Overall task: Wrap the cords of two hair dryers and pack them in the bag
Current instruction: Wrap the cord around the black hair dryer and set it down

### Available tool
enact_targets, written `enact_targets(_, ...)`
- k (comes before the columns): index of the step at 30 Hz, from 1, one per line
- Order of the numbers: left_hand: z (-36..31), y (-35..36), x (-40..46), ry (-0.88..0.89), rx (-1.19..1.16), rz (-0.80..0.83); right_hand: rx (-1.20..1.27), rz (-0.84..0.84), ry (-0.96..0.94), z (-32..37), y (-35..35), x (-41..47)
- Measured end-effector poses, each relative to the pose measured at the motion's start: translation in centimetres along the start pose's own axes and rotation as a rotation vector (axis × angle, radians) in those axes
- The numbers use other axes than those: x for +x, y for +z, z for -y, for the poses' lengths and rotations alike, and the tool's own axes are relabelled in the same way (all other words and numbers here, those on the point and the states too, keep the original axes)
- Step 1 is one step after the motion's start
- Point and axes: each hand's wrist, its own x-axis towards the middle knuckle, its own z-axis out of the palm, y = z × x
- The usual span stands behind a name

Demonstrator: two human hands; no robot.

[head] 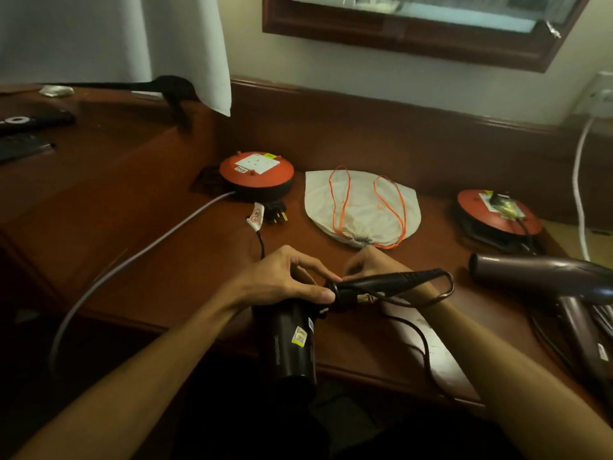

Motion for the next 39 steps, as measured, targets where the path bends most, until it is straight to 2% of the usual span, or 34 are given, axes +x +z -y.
enact_targets(7,-0.9,-0.8,1.1,-0.157,0.106,0.201,0.022,0.070,-0.004,2.7,-2.5,0.3)
enact_targets(12,-1.6,-0.5,0.9,-0.107,0.211,0.304,0.069,0.216,-0.041,5.2,-4.2,-0.8)
enact_targets(16,-1.7,-0.6,1.4,-0.108,0.232,0.350,-0.080,0.348,-0.036,7.2,-5.3,-1.4)
enact_targets(21,-1.1,-0.7,1.5,-0.114,0.270,0.263,-0.417,0.413,0.067,8.5,-4.9,-2.2)
enact_targets(25,-1.1,-0.5,1.1,-0.120,0.292,0.305,-0.446,0.310,0.059,7.2,-5.3,-2.8)
enact_targets(28,-0.9,-1.3,0.8,-0.137,0.344,0.242,-0.342,0.125,0.049,5.6,-5.7,-3.5)
enact_targets(31,-0.9,-2.0,1.4,-0.131,0.446,0.145,-0.271,-0.009,-0.052,5.7,-5.5,-4.4)
enact_targets(34,-0.5,-2.7,2.1,-0.104,0.480,0.040,-0.193,0.015,-0.094,7.0,-5.1,-5.9)
enact_targets(37,-0.2,-3.4,2.6,-0.099,0.417,0.036,-0.188,0.056,-0.147,7.3,-1.9,-7.3)
enact_targets(39,0.0,-3.7,2.7,-0.098,0.354,0.034,-0.170,0.015,-0.184,6.8,1.1,-7.9)
